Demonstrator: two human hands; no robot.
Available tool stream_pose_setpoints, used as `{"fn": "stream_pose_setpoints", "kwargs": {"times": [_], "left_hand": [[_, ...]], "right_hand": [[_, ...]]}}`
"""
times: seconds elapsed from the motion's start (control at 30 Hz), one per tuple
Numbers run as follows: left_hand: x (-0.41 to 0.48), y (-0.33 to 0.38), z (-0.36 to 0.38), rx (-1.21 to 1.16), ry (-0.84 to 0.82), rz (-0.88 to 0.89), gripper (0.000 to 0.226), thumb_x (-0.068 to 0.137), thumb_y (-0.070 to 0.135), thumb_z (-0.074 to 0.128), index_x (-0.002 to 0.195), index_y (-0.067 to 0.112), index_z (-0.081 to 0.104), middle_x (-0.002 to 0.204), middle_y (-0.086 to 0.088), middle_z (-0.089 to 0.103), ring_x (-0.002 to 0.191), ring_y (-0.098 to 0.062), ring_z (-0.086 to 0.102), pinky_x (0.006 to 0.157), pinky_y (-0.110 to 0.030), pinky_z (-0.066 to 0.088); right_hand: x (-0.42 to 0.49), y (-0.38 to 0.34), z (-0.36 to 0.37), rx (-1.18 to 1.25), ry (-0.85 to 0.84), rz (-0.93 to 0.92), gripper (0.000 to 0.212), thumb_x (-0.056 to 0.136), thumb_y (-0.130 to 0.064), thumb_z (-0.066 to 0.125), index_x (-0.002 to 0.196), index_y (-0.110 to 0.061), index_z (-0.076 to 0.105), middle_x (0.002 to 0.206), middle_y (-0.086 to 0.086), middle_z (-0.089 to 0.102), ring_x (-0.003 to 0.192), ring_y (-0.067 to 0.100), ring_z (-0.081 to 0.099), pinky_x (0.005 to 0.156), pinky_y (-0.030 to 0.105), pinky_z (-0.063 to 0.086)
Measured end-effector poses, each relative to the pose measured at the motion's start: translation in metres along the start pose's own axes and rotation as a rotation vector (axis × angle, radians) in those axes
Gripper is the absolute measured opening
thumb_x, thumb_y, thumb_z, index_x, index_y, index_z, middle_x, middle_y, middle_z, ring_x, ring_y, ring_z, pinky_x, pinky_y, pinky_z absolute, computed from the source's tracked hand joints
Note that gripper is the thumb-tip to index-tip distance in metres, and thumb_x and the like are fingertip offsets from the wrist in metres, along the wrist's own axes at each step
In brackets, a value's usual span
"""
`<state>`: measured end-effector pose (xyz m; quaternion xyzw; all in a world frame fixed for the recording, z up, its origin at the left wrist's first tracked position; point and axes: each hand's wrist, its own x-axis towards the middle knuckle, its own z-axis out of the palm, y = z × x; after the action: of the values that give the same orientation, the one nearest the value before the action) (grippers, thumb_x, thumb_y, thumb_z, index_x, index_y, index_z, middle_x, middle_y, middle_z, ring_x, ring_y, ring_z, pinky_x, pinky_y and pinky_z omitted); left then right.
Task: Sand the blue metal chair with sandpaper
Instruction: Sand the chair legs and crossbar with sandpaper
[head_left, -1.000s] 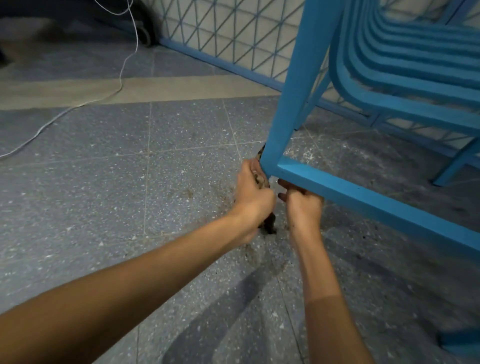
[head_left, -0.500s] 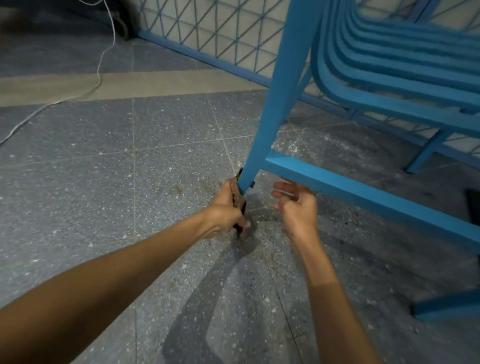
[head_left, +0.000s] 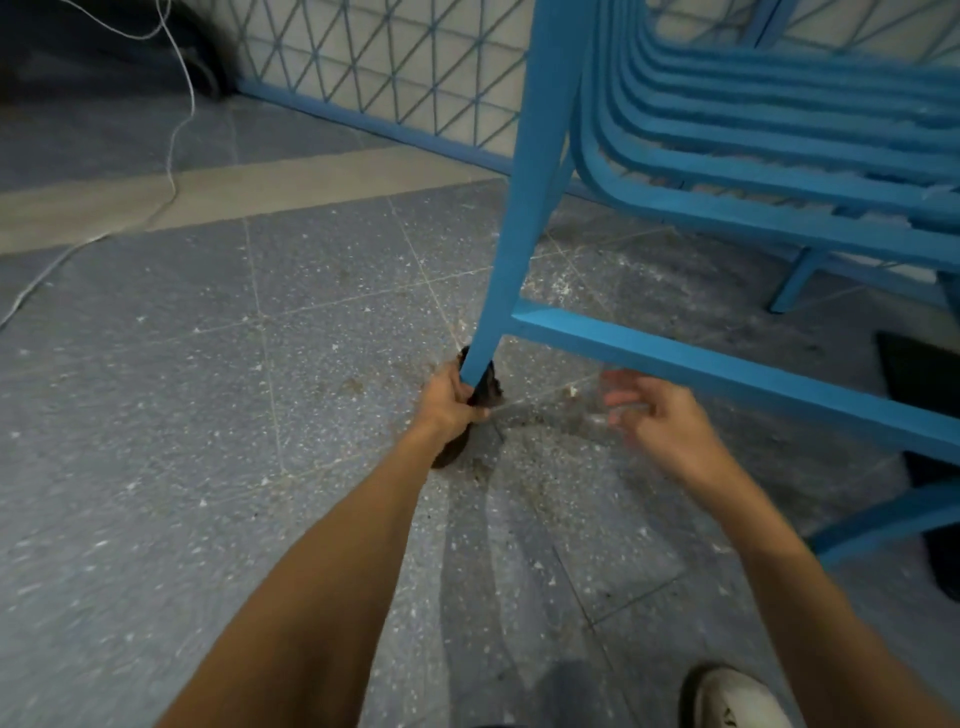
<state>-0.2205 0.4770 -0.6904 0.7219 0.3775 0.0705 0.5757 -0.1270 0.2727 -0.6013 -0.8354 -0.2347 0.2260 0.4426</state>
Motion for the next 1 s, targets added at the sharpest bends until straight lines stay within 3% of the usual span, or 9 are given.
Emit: {"fn": "stream_pose_setpoints", "kwargs": {"times": [0.1, 0.23, 0.3, 0.37, 0.43, 0.57, 0.8, 0.9, 1.0], "left_hand": [[0.001, -0.005, 0.003, 0.135, 0.041, -0.114, 0.043, 0.079, -0.013, 0.053, 0.112, 0.014, 0.048, 0.095, -0.003, 0.050, 0.099, -0.025, 0.052, 0.075, -0.031, 0.043], [-0.008, 0.013, 0.010, -0.046, 0.112, -0.058, 0.053, 0.083, -0.015, 0.044, 0.128, 0.012, 0.047, 0.108, -0.003, 0.054, 0.109, -0.026, 0.052, 0.081, -0.027, 0.041], [-0.016, 0.029, 0.011, -0.114, 0.142, -0.028, 0.048, 0.082, -0.016, 0.044, 0.120, 0.013, 0.047, 0.103, -0.003, 0.053, 0.101, -0.023, 0.053, 0.081, -0.030, 0.044], [-0.026, 0.052, 0.016, -0.160, 0.239, 0.020, 0.046, 0.080, -0.018, 0.041, 0.100, 0.023, 0.046, 0.091, -0.002, 0.050, 0.084, -0.017, 0.050, 0.074, -0.030, 0.042], [-0.027, 0.074, 0.025, -0.250, 0.374, 0.065, 0.048, 0.078, -0.016, 0.042, 0.080, 0.032, 0.037, 0.082, 0.005, 0.048, 0.070, -0.008, 0.046, 0.068, -0.022, 0.041], [-0.002, 0.087, 0.041, -0.462, 0.628, -0.005, 0.043, 0.074, -0.005, 0.055, 0.073, 0.032, 0.032, 0.091, 0.000, 0.055, 0.081, -0.016, 0.054, 0.077, -0.029, 0.049], [0.006, 0.061, 0.019, -0.222, 0.255, -0.100, 0.051, 0.070, -0.020, 0.040, 0.110, 0.010, 0.049, 0.080, -0.002, 0.045, 0.083, -0.025, 0.048, 0.064, -0.038, 0.049], [-0.013, 0.071, 0.015, -0.212, 0.181, -0.156, 0.056, 0.077, -0.020, 0.035, 0.125, 0.011, 0.039, 0.085, -0.003, 0.040, 0.090, -0.025, 0.043, 0.079, -0.040, 0.045], [-0.039, 0.089, 0.015, -0.265, 0.133, -0.259, 0.046, 0.081, -0.019, 0.031, 0.116, 0.009, 0.039, 0.083, -0.005, 0.037, 0.085, -0.025, 0.042, 0.085, -0.040, 0.042]], "right_hand": [[-0.018, -0.009, -0.032, -0.214, -0.081, -0.016, 0.039, 0.085, 0.009, 0.054, 0.108, -0.021, 0.061, 0.092, -0.012, 0.061, 0.083, 0.000, 0.056, 0.064, 0.006, 0.044], [-0.036, -0.021, -0.059, -0.371, -0.081, 0.036, 0.040, 0.087, 0.001, 0.053, 0.117, -0.024, 0.063, 0.110, -0.009, 0.063, 0.105, 0.006, 0.058, 0.086, 0.022, 0.045], [-0.034, -0.029, -0.063, -0.463, -0.098, 0.034, 0.040, 0.086, -0.001, 0.051, 0.116, -0.023, 0.067, 0.109, -0.007, 0.068, 0.099, 0.002, 0.062, 0.084, 0.016, 0.046], [-0.028, -0.039, -0.065, -0.532, -0.092, 0.041, 0.040, 0.085, -0.001, 0.049, 0.111, -0.021, 0.072, 0.086, -0.005, 0.071, 0.068, -0.004, 0.058, 0.061, 0.005, 0.040], [-0.023, -0.046, -0.065, -0.535, -0.058, 0.062, 0.038, 0.085, -0.002, 0.048, 0.105, -0.019, 0.075, 0.088, -0.002, 0.073, 0.065, -0.002, 0.052, 0.057, 0.004, 0.036], [-0.018, -0.041, -0.062, -0.449, -0.006, 0.060, 0.035, 0.083, -0.004, 0.049, 0.097, -0.020, 0.077, 0.072, -0.010, 0.067, 0.056, -0.001, 0.048, 0.047, -0.003, 0.034], [-0.003, -0.038, -0.059, -0.343, -0.052, 0.073, 0.038, 0.086, -0.001, 0.045, 0.096, -0.020, 0.076, 0.072, -0.013, 0.060, 0.068, 0.000, 0.049, 0.069, 0.012, 0.038], [-0.009, -0.034, -0.065, -0.330, -0.138, 0.041, 0.038, 0.088, -0.001, 0.047, 0.102, -0.025, 0.073, 0.079, -0.014, 0.062, 0.070, 0.005, 0.057, 0.057, 0.010, 0.045], [-0.020, -0.027, -0.089, -0.412, -0.251, 0.028, 0.042, 0.086, 0.000, 0.047, 0.113, -0.024, 0.067, 0.101, -0.005, 0.069, 0.091, 0.017, 0.065, 0.072, 0.026, 0.053]]}}
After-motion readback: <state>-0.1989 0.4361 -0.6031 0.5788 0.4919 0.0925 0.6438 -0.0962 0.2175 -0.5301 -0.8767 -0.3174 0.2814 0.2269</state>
